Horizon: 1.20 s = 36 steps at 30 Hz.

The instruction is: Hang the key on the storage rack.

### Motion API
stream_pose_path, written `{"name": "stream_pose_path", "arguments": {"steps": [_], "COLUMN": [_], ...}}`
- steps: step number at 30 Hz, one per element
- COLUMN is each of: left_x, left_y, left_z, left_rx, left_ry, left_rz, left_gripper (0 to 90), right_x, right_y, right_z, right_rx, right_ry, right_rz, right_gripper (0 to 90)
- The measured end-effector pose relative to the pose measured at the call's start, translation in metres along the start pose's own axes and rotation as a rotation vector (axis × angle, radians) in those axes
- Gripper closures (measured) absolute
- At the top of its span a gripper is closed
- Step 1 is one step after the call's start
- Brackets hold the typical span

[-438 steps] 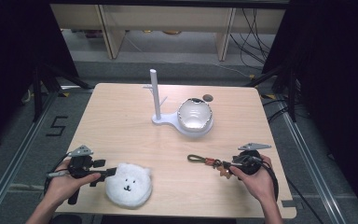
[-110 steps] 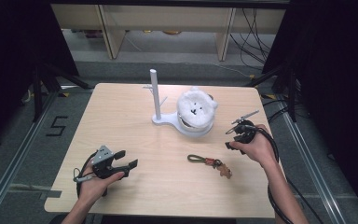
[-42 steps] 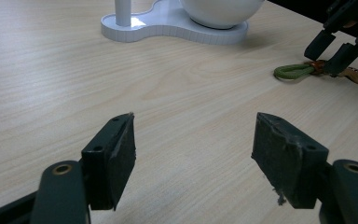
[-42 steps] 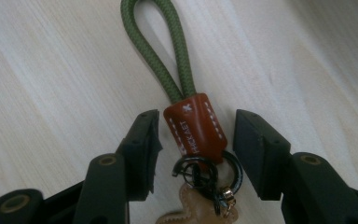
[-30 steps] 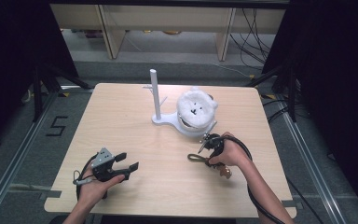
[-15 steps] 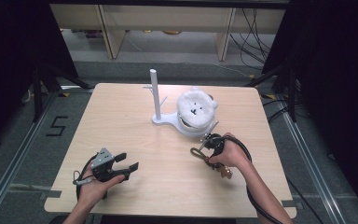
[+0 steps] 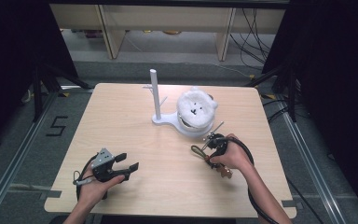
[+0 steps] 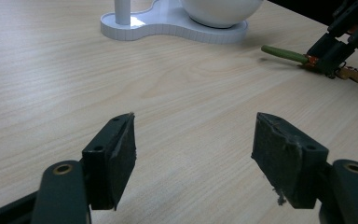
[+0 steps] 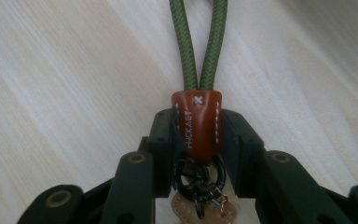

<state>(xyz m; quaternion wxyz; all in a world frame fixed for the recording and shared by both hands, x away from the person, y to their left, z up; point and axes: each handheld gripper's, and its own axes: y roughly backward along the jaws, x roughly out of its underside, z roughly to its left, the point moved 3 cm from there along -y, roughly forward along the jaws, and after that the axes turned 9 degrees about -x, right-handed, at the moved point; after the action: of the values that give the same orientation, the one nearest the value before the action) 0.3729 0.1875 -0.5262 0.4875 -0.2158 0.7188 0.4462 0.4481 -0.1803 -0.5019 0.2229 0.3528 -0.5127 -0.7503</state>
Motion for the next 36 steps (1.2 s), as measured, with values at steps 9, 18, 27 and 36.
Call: {"name": "stream_pose_path", "arguments": {"steps": [9,18,27,36], "left_x": [-0.004,-0.016,-0.061,-0.102], "left_y": [0.001,-0.001,-0.003,-0.013], "left_z": [-0.005,-0.019,-0.036,-0.053], "left_rx": [0.021,0.076,0.162,0.223], "left_ry": [0.016,0.006,0.023,0.055], "left_rz": [-0.014,-0.032,-0.114,-0.142], "left_gripper": [30.8,31.9,37.2,49.1], "right_x": [0.007,0.003,-0.011,-0.028], "right_y": [0.018,0.035,0.032,0.014], "right_z": [0.010,0.010,0.030,0.055], "right_rx": [0.027,0.062,0.089,0.075], "right_ry": [-0.067,-0.026,0.032,0.107], "right_rz": [-0.281,-0.591,-0.725,-0.758], "right_gripper": [68.1,68.1,68.1,68.1]}}
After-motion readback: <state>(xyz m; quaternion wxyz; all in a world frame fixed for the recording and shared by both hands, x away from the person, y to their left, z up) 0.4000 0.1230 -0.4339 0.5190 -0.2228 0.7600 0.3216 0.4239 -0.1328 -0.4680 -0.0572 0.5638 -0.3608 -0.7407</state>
